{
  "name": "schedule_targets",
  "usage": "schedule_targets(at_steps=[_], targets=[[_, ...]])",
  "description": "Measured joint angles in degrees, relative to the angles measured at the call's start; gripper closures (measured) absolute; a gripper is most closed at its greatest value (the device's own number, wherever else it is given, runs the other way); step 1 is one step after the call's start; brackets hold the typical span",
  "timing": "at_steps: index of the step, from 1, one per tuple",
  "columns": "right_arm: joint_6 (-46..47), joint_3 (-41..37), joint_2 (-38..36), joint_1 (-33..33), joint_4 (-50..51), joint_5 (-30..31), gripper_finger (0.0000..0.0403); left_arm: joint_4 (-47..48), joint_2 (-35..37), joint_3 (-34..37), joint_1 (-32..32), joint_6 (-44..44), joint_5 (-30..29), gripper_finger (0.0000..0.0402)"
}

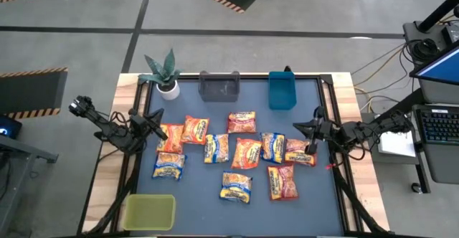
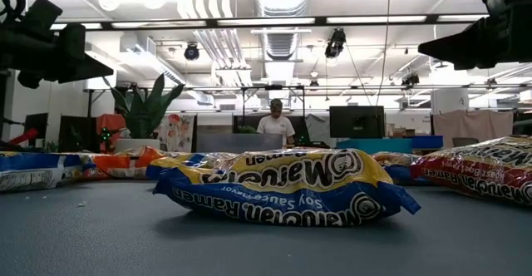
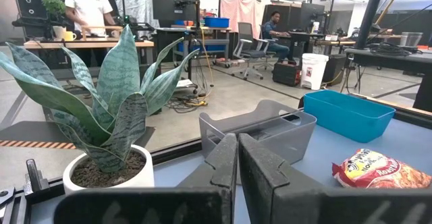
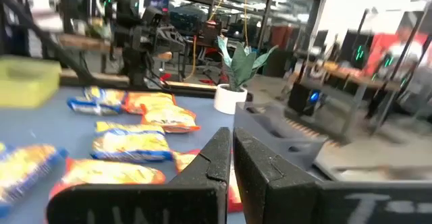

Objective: Sort Maruchan noodles
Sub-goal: Put the blue noodle pack into the yellow bin

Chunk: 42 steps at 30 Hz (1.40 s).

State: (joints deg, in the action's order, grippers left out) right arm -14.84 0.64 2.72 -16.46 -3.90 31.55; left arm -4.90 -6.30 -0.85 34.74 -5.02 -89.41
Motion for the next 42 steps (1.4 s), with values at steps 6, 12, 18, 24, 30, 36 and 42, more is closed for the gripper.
schedule_targets(at_steps=[6, 12, 18, 24, 30, 36, 42], targets=[[-8.6, 0.0, 0.0, 0.0, 0.0, 0.0, 0.0394, 0.0, 0.0, 0.0, 0.0, 0.0, 0.0, 0.0402], [-6.5, 0.0, 0.0, 0.0, -2.6, 0.1, 0.0394, -0.4, 0.0, 0.0, 0.0, -0.2, 0.1, 0.0402], [-5.8, 0.0, 0.1, 0.4, -16.9, 4.9, 0.0394, -8.4, 0.0, 0.0, 0.0, -14.9, 9.8, 0.0402], [-10.4, 0.0, 0.1, 0.4, -22.9, 3.0, 0.0394, -18.2, 0.0, 0.0, -0.1, -16.1, 11.0, 0.0402], [-3.8, 0.0, 0.1, 0.4, -21.8, 3.0, 0.0394, -19.3, 0.0, 0.0, -0.1, -15.3, 10.6, 0.0402], [-3.2, 0.0, 0.1, 0.7, -23.3, 3.1, 0.0394, -18.7, 0.0, 0.0, -0.1, -15.1, 10.6, 0.0402], [-6.5, 0.0, 0.4, 1.6, -35.9, 3.5, 0.0394, -20.0, -0.5, -0.3, -0.1, -18.9, 15.9, 0.0402]])
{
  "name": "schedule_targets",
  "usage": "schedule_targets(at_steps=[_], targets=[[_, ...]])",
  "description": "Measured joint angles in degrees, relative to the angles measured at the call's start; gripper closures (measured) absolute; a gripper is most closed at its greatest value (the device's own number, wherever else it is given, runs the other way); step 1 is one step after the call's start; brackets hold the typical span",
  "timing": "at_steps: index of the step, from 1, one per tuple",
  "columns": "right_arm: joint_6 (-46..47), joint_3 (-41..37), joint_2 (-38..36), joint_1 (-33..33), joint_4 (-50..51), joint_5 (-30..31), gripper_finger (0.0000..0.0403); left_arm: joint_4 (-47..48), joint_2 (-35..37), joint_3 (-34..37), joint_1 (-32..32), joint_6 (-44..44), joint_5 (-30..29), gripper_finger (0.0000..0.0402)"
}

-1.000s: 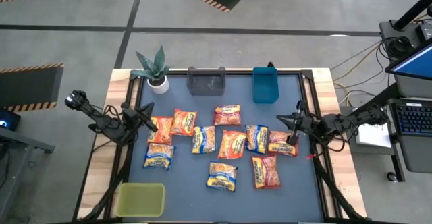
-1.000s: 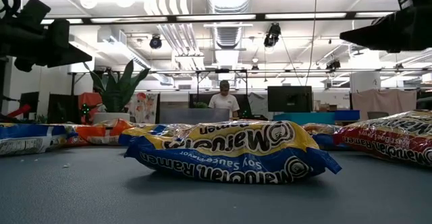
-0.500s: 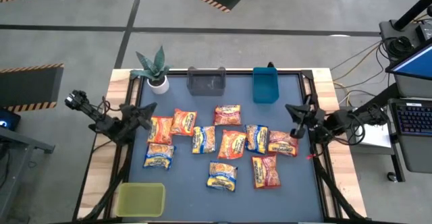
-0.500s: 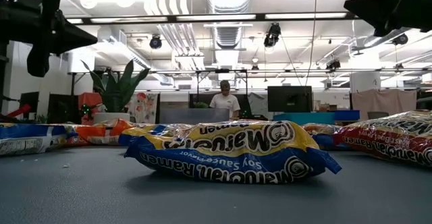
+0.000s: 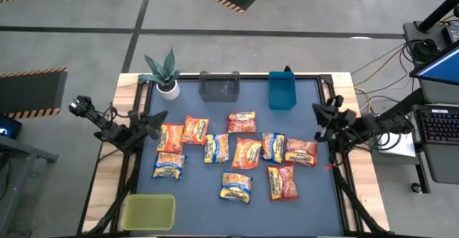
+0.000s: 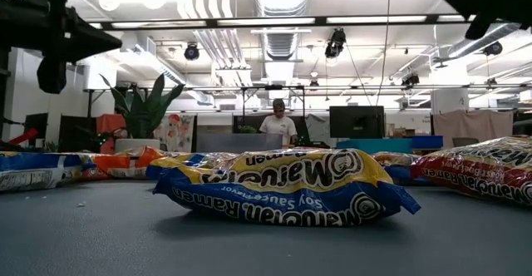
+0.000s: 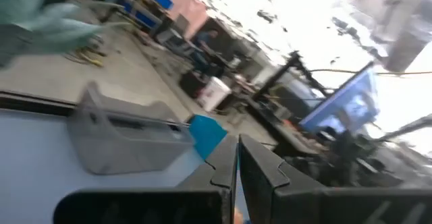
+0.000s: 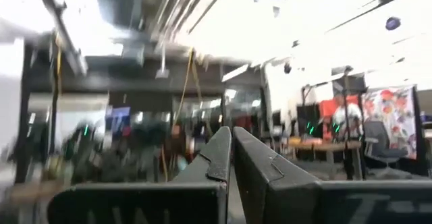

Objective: Sort Maruchan noodles
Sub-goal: Put the blue noodle pack into the yellow bin

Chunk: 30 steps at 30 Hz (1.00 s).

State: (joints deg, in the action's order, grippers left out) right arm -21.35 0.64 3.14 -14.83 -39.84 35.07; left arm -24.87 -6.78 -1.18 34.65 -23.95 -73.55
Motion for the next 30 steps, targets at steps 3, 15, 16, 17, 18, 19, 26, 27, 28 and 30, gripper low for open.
schedule_targets(at_steps=[3, 15, 16, 17, 18, 19, 26, 27, 28, 30], targets=[[-2.5, 0.0, 0.4, 0.0, -4.8, 0.0, 0.0394, 0.0, -2.2, -1.7, 0.0, -1.7, 0.9, 0.0402], [-8.0, 4.1, 1.0, 1.0, -7.6, -1.0, 0.0394, 7.8, -20.5, -15.7, -0.6, -11.3, 3.8, 0.0402], [-8.8, 4.8, 1.1, 1.0, -7.4, -1.0, 0.0394, 11.0, -21.8, -17.1, -0.6, -14.9, 4.3, 0.0402], [-9.9, 5.7, 1.1, 1.0, -7.3, -1.0, 0.0394, 15.0, -22.9, -18.5, -0.8, -18.9, 4.3, 0.0402], [-10.8, 6.6, 1.1, 1.0, -7.3, -1.0, 0.0394, 19.7, -24.1, -20.1, -1.3, -22.9, 4.4, 0.0402], [-11.2, 7.4, 1.1, 1.0, -7.2, -1.0, 0.0394, 24.4, -25.1, -21.8, -2.0, -26.6, 4.8, 0.0402], [-8.7, 8.4, 1.1, 1.0, 1.8, -1.0, 0.0394, 46.0, -34.2, -32.9, -12.5, -40.1, 21.5, 0.0402], [-8.7, 8.4, 1.1, 1.0, 1.8, -1.0, 0.0394, 46.4, -35.8, -33.6, -14.5, -40.2, 25.0, 0.0402], [-8.6, 8.4, 1.1, 1.0, 1.8, -1.0, 0.0394, 46.7, -37.3, -34.1, -16.8, -40.3, 28.8, 0.0402], [-8.7, 8.4, 1.1, 1.0, 1.9, -1.0, 0.0394, 47.8, -40.8, -34.5, -21.2, -41.9, 38.2, 0.0402]])
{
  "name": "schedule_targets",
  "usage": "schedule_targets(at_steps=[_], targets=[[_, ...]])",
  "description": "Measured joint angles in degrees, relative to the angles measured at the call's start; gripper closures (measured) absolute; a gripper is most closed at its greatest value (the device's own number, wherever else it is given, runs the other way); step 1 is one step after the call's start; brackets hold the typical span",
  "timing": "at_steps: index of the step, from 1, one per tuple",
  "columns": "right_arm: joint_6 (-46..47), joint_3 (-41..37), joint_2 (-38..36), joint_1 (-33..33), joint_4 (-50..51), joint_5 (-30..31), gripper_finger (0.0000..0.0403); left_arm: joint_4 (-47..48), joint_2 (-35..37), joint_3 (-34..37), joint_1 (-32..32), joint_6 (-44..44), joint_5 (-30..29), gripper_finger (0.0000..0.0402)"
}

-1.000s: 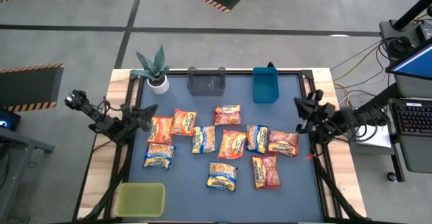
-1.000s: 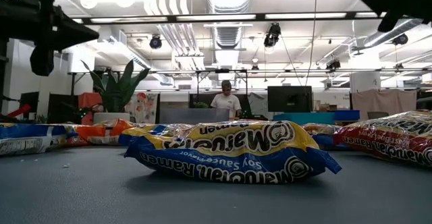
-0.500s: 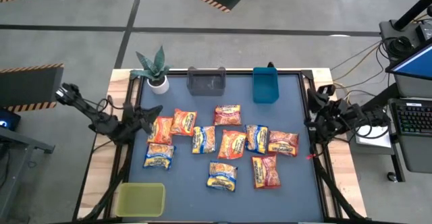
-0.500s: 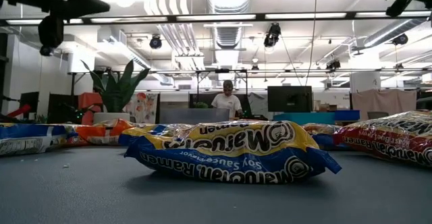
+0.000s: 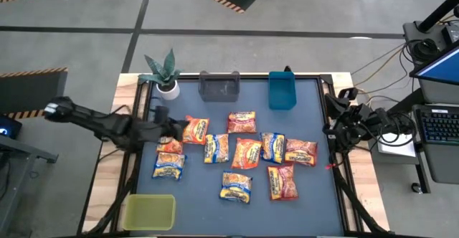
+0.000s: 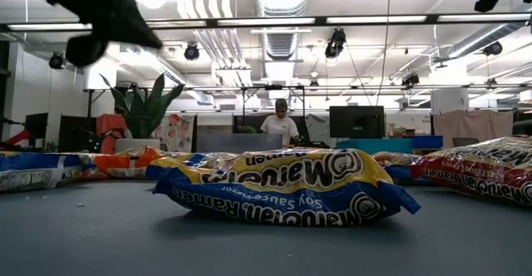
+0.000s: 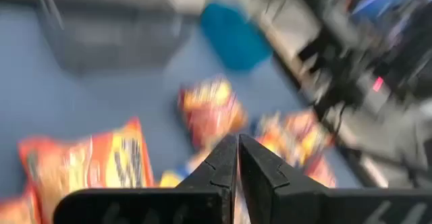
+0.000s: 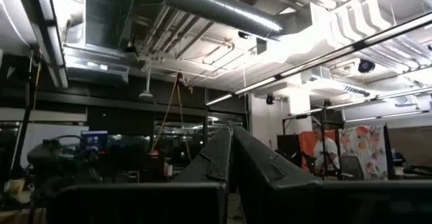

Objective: Sort Maruchan noodles
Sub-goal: Put the blue noodle pack into the yellow bin

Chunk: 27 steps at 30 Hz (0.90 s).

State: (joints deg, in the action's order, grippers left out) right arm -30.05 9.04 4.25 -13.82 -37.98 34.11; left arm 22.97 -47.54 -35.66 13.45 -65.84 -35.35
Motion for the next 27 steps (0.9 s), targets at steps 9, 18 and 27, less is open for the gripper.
schedule_targets(at_steps=[9, 18, 27], targets=[[1.6, 0.0, 0.0, 0.0, 1.9, 0.5, 0.0394, -0.3, -15.5, 0.0, -9.1, -8.9, 30.2, 0.0402], [3.2, 0.0, 0.0, 0.0, 3.3, 0.5, 0.0394, -0.2, -26.4, -7.9, -9.1, -7.9, 30.8, 0.0402], [6.2, 0.0, 0.0, 0.0, 4.8, 0.5, 0.0394, 1.3, -32.7, -10.9, -9.1, -5.0, 33.9, 0.0347]])
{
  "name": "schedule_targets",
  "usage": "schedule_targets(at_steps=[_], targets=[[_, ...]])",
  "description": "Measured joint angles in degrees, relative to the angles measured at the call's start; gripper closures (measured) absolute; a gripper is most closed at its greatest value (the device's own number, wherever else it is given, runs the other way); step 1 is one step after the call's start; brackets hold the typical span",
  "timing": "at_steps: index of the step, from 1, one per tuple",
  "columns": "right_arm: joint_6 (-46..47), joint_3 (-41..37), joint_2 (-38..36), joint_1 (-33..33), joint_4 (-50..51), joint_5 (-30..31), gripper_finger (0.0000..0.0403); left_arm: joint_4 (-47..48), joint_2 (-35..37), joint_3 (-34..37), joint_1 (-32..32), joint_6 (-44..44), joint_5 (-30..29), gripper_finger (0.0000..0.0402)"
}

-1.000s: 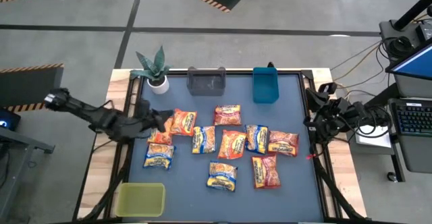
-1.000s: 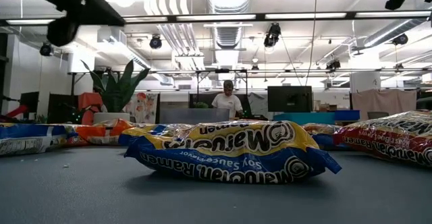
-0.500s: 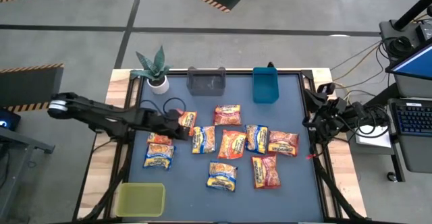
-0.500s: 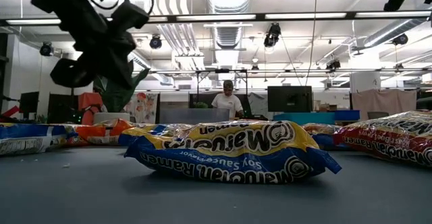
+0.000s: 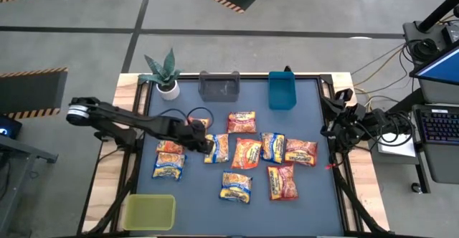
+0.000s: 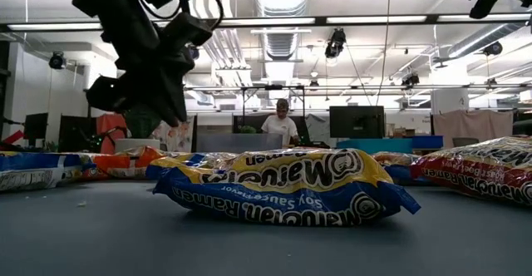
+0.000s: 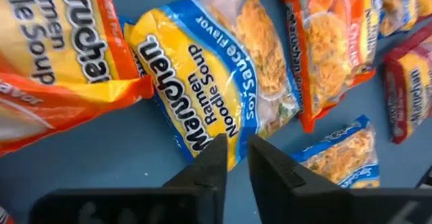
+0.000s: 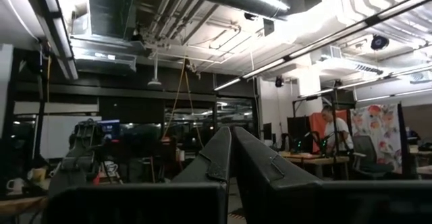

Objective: Sort Maruchan noodles
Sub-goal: Put the blue noodle pack into the yellow bin

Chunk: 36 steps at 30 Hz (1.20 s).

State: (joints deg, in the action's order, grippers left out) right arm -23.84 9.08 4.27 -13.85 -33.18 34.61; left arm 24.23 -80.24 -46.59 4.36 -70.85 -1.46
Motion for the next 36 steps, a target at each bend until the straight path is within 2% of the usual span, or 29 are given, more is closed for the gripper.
schedule_targets(at_steps=[10, 15, 20, 36], targets=[[1.5, 0.0, 0.0, 0.0, 0.4, 0.0, 0.0394, -0.7, -4.4, 0.9, 0.0, -3.3, -1.1, 0.0198], [1.3, 0.0, 0.0, 0.0, 0.4, 0.0, 0.0394, -2.9, -7.7, 0.2, 0.0, -2.0, -1.2, 0.0152], [1.2, 0.0, 0.0, 0.0, 0.6, 0.0, 0.0394, -5.0, -9.9, -0.3, 0.0, -0.8, -1.2, 0.0139], [-0.2, 0.0, 0.0, 0.0, 1.4, 0.0, 0.0394, -10.6, -13.7, -0.5, 0.1, 1.0, -2.3, 0.0146]])
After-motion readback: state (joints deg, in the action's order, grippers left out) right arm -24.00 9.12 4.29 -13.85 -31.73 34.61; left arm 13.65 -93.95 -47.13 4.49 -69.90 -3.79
